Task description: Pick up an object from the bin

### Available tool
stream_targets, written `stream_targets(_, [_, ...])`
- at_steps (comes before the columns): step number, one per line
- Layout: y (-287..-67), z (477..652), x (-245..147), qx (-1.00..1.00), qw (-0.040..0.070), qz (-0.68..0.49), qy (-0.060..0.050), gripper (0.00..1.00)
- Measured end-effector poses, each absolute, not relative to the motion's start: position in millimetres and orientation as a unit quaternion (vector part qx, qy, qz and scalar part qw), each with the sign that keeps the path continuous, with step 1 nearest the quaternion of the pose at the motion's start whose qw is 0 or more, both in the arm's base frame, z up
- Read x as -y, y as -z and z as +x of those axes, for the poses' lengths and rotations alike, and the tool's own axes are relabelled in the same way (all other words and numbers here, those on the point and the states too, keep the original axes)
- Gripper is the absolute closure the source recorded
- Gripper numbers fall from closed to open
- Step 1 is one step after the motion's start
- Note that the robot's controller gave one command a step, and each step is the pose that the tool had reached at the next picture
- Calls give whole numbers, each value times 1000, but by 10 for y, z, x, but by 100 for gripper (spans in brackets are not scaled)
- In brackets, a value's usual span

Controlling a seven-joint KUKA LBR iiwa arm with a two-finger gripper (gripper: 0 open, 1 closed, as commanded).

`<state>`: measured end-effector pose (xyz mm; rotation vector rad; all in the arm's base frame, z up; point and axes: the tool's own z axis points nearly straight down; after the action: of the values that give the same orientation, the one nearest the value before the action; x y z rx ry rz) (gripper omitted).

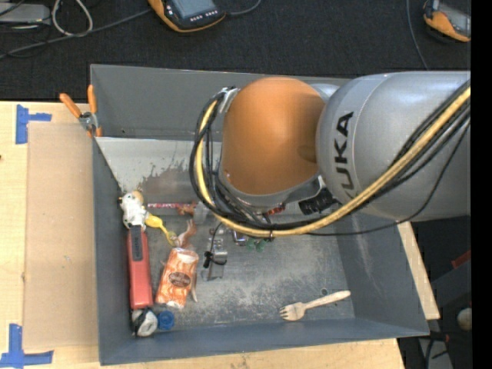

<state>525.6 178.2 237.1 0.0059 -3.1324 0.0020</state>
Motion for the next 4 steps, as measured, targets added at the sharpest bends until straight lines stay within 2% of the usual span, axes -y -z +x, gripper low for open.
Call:
stream_targets(1, [-2417,5273,-1770,1000,1,0,0,0])
stream_targets(2, [-2078,5170,-1883,999,-2,52,1,0])
stream_targets(3, [-1627,5254,-2249,998,0,66,1,0])
stream_targets(4, [-934,5241,-1909,995,0,99,0,0])
